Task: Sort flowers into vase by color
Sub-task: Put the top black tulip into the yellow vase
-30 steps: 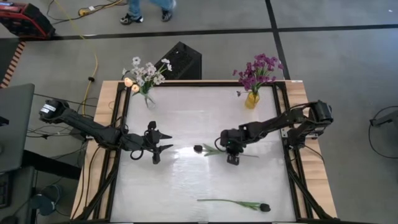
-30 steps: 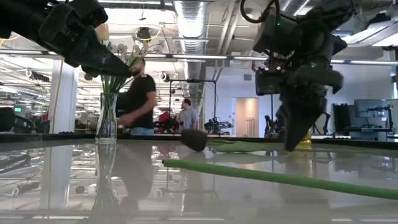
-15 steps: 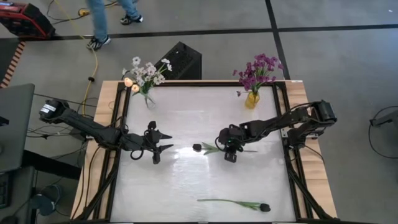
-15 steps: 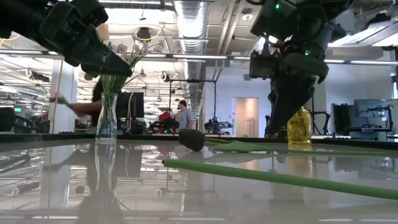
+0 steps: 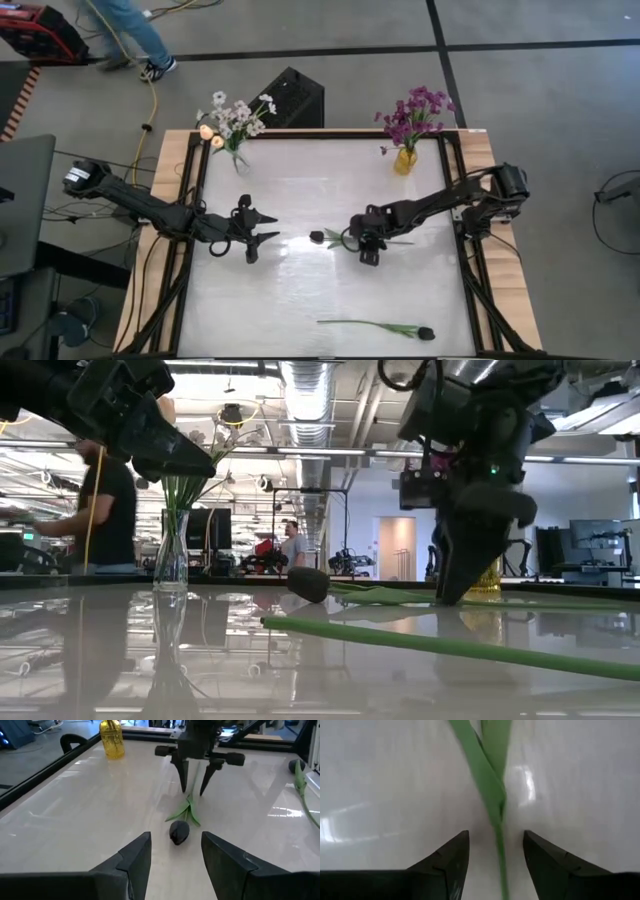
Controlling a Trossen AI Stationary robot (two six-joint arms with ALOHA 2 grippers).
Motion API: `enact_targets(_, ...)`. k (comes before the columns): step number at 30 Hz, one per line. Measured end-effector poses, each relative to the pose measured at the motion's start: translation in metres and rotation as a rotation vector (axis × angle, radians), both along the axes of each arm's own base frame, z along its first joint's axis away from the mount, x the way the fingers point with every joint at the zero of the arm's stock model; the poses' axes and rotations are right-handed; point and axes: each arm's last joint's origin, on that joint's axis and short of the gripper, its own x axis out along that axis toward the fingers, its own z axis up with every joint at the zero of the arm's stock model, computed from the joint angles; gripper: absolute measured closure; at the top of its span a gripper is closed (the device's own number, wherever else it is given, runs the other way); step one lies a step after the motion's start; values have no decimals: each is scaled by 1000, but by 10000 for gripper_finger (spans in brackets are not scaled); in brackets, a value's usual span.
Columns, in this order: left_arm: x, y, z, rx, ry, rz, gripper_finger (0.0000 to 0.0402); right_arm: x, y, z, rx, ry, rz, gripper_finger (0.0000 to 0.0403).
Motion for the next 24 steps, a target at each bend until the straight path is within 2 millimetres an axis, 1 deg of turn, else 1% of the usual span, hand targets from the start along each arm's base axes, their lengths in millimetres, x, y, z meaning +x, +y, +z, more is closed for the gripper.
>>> enact_targets(3,0,0,0,-1,0,0,239,4,0,-8,-8,33,-3,196)
enact_targets(6,0,0,0,-1,0,1,239,7,1,-13,-14,76,-4,226)
enact_targets(8,0,0,0,-1,-1,1,239,8,0,-14,-24,119,-8,261)
enact_targets(11,0,0,0,-4,1,2,239,5,1,-13,-48,172,-36,326)
enact_targets(13,0,0,0,-3,3,3,239,4,3,-10,-53,182,-42,372)
enact_targets(14,0,0,0,-3,0,4,239,3,5,-6,-54,175,-36,383)
enact_targets(18,0,0,0,3,2,10,239,-4,11,15,-41,104,2,386)
enact_targets(19,0,1,0,3,2,10,239,-7,12,22,-44,65,15,387)
enact_targets(21,0,1,0,3,2,10,239,-11,13,40,-67,-77,13,387)
enact_targets(22,0,1,0,4,5,10,239,-16,12,48,-87,-134,-2,387)
enact_targets(24,0,1,-1,4,7,9,239,-33,9,53,-125,-208,-48,387)
